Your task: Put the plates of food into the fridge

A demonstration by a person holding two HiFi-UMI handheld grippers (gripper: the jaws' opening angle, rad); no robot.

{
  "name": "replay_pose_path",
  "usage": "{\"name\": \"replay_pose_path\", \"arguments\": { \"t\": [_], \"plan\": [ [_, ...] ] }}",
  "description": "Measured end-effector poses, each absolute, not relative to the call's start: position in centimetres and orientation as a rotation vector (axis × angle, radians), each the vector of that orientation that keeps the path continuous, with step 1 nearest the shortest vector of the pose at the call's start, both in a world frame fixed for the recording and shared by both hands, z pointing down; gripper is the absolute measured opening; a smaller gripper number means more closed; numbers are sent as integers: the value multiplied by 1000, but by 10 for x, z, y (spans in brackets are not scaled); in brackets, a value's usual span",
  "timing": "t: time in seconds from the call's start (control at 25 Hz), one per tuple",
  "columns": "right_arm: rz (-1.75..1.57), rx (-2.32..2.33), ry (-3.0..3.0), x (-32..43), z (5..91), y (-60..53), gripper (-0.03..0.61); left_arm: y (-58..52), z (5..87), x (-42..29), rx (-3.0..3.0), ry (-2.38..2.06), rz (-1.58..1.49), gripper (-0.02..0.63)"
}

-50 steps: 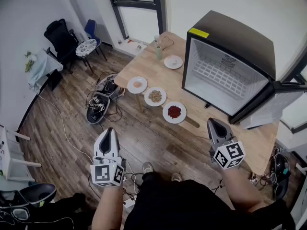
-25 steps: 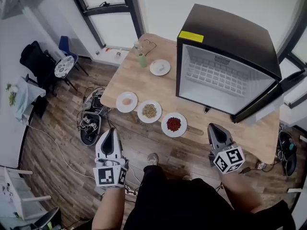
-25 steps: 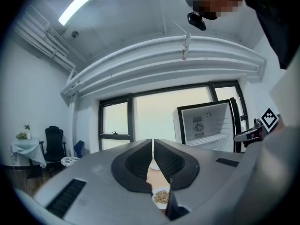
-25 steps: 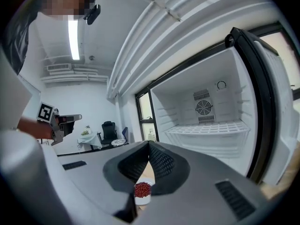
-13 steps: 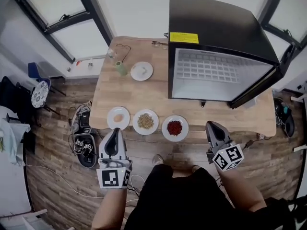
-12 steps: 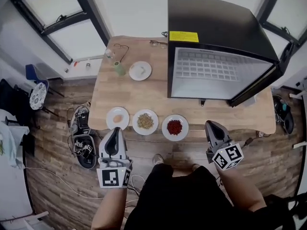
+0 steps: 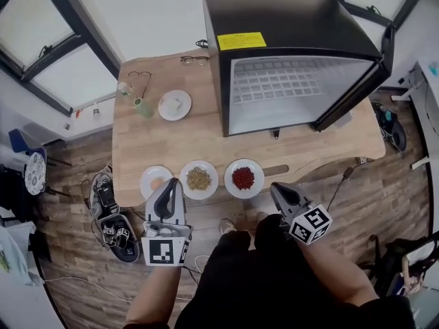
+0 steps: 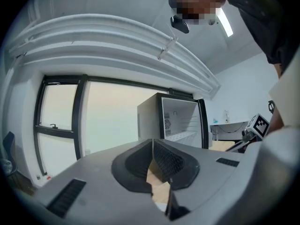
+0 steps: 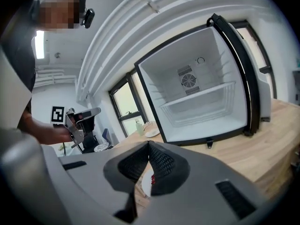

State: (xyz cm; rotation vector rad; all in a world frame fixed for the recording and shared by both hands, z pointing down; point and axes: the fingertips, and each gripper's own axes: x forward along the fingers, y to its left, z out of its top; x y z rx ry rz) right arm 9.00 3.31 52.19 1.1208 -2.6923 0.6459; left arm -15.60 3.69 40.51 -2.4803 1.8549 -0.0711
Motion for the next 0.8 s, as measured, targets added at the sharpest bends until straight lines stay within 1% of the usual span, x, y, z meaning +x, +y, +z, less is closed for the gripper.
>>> {"name": "replay_pose_path", "arguments": {
  "t": [0.28,0.52,0.56,0.6,0.64,0.8],
  "plan": [
    [867,1141,-2624,81,581,57,17,27,408,-132,-2563,1753,-98,15],
    [1222,1215,-2502,91,649,67,24,27,419,-130,-2576,1768,-159,15],
    [1292,1203,-2481,87,661,69,67,27,422,-130,-2575,1764,-178,15],
    [1361,1190,-2458,83,671,71,147,28,425,-130,-2577,1760,-195,15],
    [1429,1186,-2433,79,681,73,181,30,428,-130,-2581,1759,-208,15],
    [1712,1278,-2335,75,704,69,184,29,433,-132,-2589,1767,-225,15]
  ]
}}
